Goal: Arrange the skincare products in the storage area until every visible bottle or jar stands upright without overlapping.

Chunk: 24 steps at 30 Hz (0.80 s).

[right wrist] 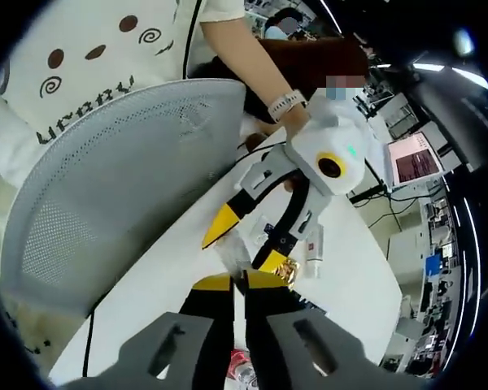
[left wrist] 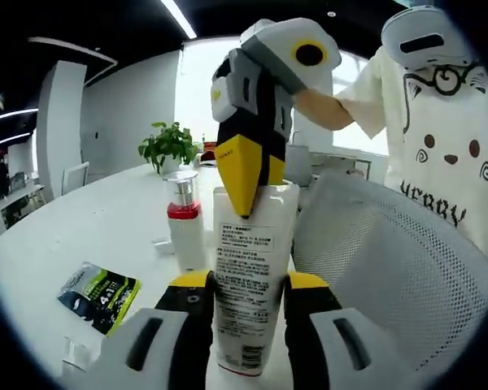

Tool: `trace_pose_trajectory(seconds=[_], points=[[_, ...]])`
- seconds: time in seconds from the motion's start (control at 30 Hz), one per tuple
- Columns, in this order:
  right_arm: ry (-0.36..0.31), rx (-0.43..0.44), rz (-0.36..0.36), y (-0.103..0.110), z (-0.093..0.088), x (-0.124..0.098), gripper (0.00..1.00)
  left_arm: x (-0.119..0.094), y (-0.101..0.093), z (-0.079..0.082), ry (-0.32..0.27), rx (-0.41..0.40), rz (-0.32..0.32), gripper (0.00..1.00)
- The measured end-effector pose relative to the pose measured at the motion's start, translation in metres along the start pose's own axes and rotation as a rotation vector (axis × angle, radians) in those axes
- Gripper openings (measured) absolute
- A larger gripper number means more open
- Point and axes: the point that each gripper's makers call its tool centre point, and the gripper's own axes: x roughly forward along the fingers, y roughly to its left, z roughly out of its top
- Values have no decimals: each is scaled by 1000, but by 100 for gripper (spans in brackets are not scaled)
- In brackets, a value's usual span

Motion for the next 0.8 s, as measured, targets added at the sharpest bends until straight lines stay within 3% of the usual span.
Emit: trace_pose_trajectory(seconds=[0.33,0.43,0.67,0.73,0.8], points=[[-31,46,5,-7,12,0,1,-10,3,-1,-15,-24,24,31],[-27,101,12,-10,15,2,1,-16,8,0,-19,-6,60,34],[-28,106,13,-15,17,5,1,-33,14,-1,-19,-1,114,36],[-26,127,15,-17,16,5,1,-37,15,-1,-16,6,134,34],[-32,202,19,-20,16,6,1,-40,14,-1,-6,29,157,35]])
